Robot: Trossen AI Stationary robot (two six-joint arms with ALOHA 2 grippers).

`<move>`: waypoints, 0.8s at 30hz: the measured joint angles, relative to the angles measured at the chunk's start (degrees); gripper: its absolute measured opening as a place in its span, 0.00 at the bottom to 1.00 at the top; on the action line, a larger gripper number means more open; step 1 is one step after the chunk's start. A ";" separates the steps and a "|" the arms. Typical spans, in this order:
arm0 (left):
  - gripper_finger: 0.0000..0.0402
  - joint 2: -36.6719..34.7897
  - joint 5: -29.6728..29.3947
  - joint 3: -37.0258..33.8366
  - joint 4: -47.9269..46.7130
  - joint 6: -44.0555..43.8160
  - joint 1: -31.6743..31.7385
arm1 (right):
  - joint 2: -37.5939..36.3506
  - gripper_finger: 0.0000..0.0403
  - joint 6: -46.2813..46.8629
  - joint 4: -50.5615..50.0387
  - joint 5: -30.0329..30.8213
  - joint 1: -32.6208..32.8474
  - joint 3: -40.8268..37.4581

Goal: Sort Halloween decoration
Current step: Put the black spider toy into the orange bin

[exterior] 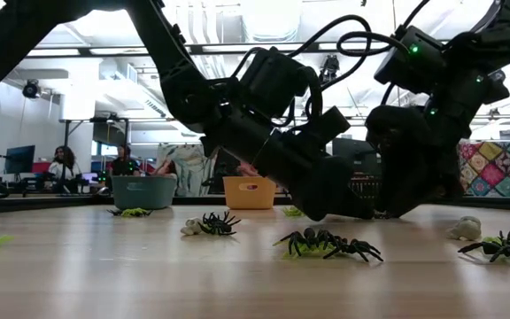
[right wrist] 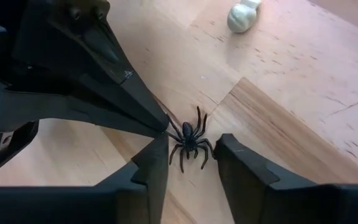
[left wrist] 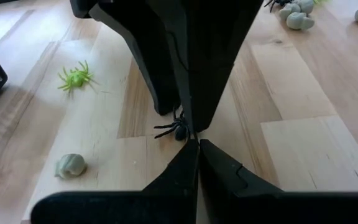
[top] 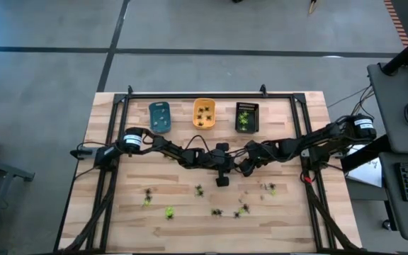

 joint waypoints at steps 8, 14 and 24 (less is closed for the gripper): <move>0.00 0.02 0.00 0.00 -0.02 0.00 0.00 | 0.07 0.11 -0.88 0.26 0.80 0.00 0.00; 0.00 -0.14 -0.02 0.00 -0.36 -0.04 0.00 | -0.86 0.03 -2.99 0.12 0.76 0.02 0.00; 0.00 -6.08 -2.27 -1.70 -11.34 0.06 0.02 | -7.75 0.02 -6.03 -1.85 0.89 0.02 -0.17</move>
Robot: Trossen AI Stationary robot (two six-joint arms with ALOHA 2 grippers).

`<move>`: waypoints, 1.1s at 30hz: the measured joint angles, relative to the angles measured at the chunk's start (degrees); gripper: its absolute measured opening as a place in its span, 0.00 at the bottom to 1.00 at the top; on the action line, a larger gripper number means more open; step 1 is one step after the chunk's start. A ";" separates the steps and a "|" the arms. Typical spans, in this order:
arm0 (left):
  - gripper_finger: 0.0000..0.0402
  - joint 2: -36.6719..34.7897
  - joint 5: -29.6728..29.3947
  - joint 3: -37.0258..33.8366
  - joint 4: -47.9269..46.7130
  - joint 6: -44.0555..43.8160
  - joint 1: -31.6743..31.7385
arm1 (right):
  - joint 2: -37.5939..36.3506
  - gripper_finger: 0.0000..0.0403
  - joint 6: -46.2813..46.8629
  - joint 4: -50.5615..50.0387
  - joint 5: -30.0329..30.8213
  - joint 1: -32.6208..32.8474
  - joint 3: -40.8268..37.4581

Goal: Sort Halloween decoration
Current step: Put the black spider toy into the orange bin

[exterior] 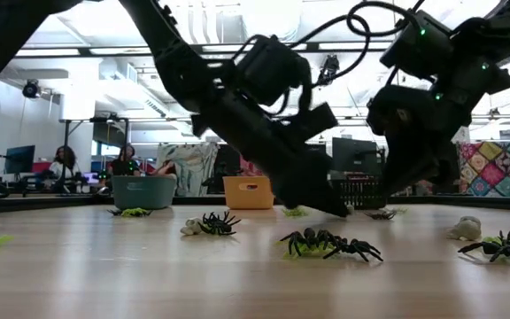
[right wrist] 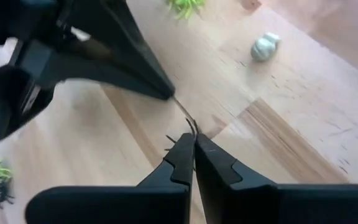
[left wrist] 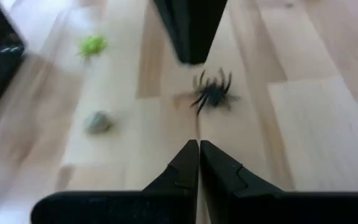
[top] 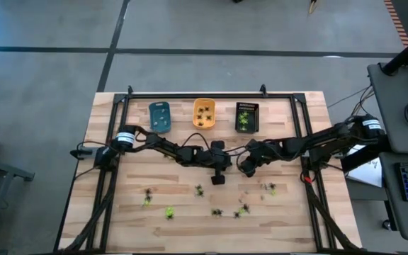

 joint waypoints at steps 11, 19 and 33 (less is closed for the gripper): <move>0.00 -4.74 10.67 -7.19 10.64 4.67 0.03 | -1.56 0.02 5.65 -8.19 -1.57 -0.02 0.04; 0.00 0.67 10.63 -4.38 18.96 4.00 0.33 | -2.35 0.04 12.14 -8.92 -1.99 0.65 0.07; 0.00 6.47 7.10 1.07 14.27 1.62 1.53 | -1.63 0.25 15.12 -7.26 -0.83 3.36 0.09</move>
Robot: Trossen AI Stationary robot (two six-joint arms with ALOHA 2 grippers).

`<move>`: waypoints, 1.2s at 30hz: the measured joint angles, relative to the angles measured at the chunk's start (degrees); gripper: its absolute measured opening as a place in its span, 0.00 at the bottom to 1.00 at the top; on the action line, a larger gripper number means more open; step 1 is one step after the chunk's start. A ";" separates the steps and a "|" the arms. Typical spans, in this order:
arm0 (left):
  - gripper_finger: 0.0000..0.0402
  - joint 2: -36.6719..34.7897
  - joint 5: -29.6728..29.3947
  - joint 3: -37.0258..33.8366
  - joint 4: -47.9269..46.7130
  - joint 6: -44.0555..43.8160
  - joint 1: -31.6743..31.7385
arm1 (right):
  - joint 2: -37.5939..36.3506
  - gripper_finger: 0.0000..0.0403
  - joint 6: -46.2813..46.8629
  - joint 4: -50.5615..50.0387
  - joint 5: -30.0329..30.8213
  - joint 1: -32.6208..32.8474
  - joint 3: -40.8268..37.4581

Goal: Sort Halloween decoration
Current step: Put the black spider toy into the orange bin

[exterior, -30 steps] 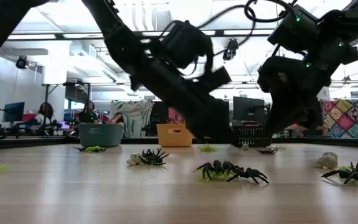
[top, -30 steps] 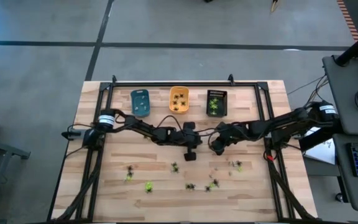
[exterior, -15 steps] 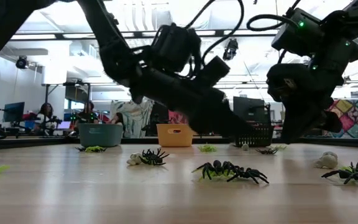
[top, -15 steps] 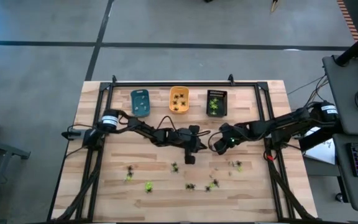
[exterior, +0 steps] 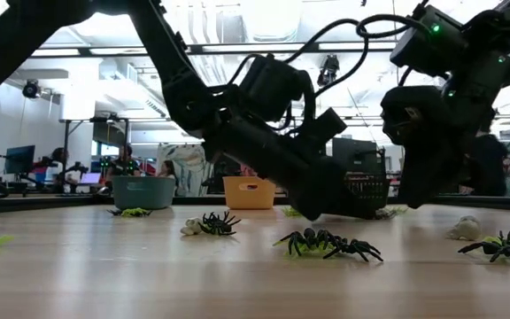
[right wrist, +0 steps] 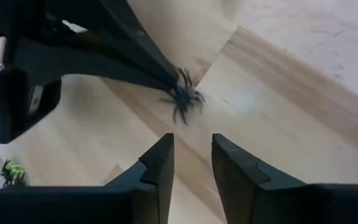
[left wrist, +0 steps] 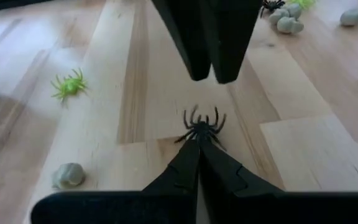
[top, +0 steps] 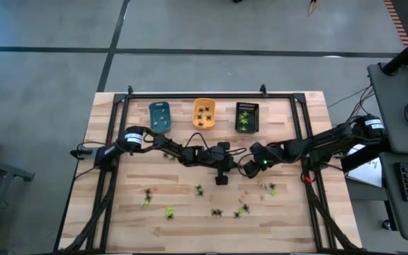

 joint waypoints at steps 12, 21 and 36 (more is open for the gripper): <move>0.00 0.10 0.36 -0.26 -0.82 -1.05 0.33 | 3.82 0.35 0.25 2.92 2.34 0.13 0.02; 0.00 -2.14 1.20 -0.60 -3.98 -0.83 0.27 | 2.60 0.35 0.00 2.44 2.15 0.13 0.04; 0.00 -0.91 3.36 0.76 -2.33 -2.84 0.11 | 2.41 0.35 0.17 2.01 -0.99 0.13 0.04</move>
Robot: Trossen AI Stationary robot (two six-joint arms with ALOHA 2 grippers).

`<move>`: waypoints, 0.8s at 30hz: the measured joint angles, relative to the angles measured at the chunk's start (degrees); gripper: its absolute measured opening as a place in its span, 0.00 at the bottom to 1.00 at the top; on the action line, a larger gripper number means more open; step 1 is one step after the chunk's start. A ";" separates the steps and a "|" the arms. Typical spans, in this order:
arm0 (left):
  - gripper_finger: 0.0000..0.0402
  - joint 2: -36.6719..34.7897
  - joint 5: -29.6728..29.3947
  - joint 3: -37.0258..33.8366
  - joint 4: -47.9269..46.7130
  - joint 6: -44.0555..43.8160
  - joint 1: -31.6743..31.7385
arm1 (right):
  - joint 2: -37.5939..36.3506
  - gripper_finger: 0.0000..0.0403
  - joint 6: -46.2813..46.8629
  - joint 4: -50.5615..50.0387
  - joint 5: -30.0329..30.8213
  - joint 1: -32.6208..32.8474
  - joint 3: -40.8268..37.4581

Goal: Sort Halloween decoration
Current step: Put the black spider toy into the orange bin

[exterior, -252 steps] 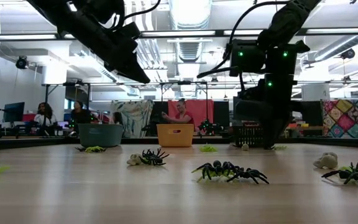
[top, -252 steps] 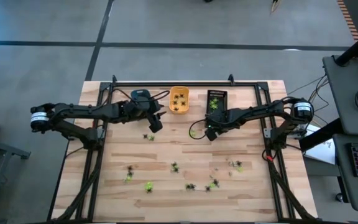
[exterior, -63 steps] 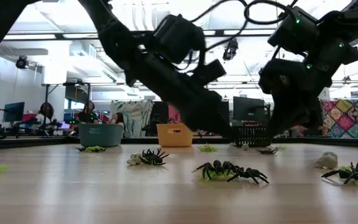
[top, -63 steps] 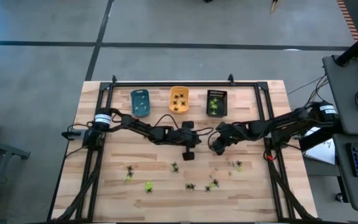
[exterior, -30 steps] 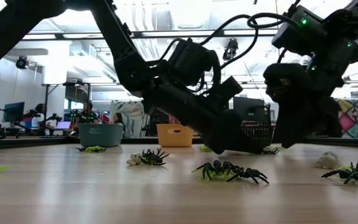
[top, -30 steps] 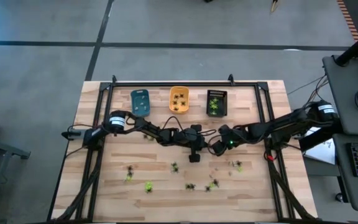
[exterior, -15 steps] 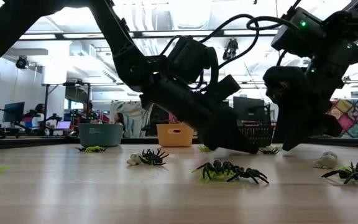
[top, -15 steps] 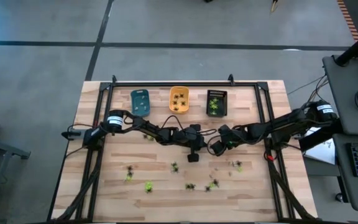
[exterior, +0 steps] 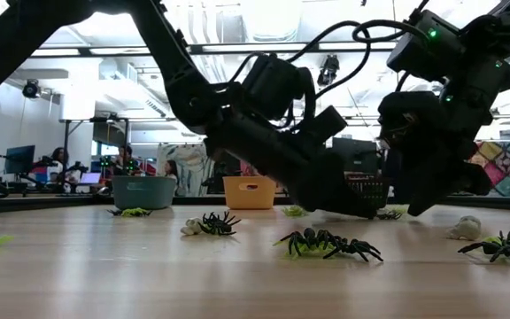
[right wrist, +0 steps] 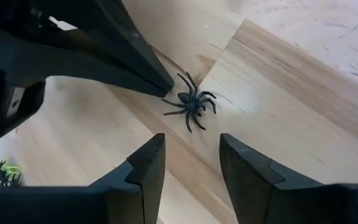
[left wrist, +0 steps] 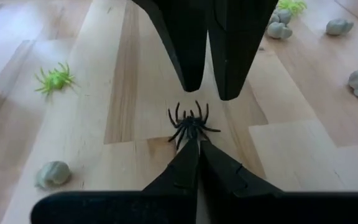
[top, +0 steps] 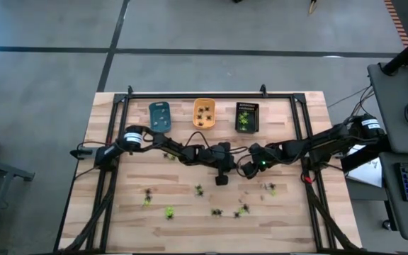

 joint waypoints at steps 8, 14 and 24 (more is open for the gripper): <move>0.00 0.00 1.60 0.00 4.19 -0.09 -0.04 | -0.02 0.35 -0.20 -1.59 -1.05 -0.02 -0.02; 0.00 3.06 1.64 0.96 5.57 -0.39 0.11 | -0.04 0.35 -0.20 -0.97 -0.85 -0.02 -0.04; 0.00 4.48 0.58 1.99 4.10 -1.94 0.23 | 0.00 0.35 -0.22 -0.19 2.68 -0.02 -0.04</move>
